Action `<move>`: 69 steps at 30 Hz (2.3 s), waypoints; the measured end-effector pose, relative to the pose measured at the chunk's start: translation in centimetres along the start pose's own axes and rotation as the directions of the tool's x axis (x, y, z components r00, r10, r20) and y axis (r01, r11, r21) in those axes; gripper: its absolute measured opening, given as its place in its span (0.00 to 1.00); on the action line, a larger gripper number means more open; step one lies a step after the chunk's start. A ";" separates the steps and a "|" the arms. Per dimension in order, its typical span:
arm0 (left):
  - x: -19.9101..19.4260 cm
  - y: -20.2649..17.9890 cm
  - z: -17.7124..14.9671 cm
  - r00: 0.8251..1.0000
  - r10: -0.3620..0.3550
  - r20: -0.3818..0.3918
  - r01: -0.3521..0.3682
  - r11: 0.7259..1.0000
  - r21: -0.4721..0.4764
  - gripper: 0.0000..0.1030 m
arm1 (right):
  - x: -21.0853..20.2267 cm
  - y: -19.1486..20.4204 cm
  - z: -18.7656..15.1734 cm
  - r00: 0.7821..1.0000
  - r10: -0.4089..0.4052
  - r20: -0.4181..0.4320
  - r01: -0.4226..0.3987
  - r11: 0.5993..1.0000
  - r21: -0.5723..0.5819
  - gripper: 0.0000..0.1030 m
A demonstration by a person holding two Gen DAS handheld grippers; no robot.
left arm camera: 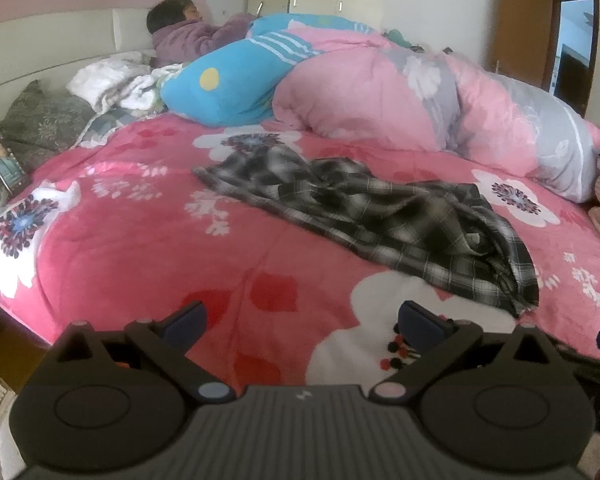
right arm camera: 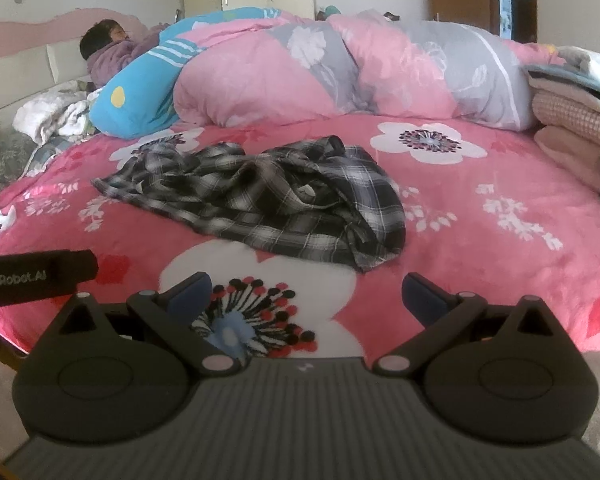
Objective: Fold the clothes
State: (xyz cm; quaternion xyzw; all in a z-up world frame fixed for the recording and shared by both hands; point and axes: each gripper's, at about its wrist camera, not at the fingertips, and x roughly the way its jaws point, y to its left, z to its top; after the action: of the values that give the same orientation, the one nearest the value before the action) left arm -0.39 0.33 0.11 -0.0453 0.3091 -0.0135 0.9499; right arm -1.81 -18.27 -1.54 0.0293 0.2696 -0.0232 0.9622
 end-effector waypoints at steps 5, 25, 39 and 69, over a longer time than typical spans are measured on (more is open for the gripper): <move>1.3 -0.5 0.0 0.998 0.032 -0.060 -0.030 0.999 0.027 1.00 | 0.1 -0.8 0.2 1.000 -0.024 0.003 0.023 0.999 0.028 0.99; 1.2 -1.7 -1.2 0.996 -0.034 -0.079 0.039 0.998 0.059 1.00 | 0.0 -3.3 0.7 0.995 -0.097 -0.013 0.098 0.993 0.067 0.99; 1.0 -1.8 -1.4 0.996 -0.034 -0.078 0.040 0.997 0.070 1.00 | -0.3 -3.6 0.6 0.995 -0.095 -0.018 0.096 0.992 0.078 0.99; 0.1 -2.1 -2.0 0.998 -0.010 -0.063 0.015 0.996 0.082 1.00 | -1.1 -3.6 0.0 0.996 -0.082 -0.033 0.084 0.993 0.082 0.99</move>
State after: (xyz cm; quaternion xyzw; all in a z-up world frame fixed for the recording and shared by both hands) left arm -1.50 -1.89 -1.32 -0.0076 0.3373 -0.0339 0.9407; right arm -3.02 -21.86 -1.13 0.0586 0.2837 -0.0740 0.9543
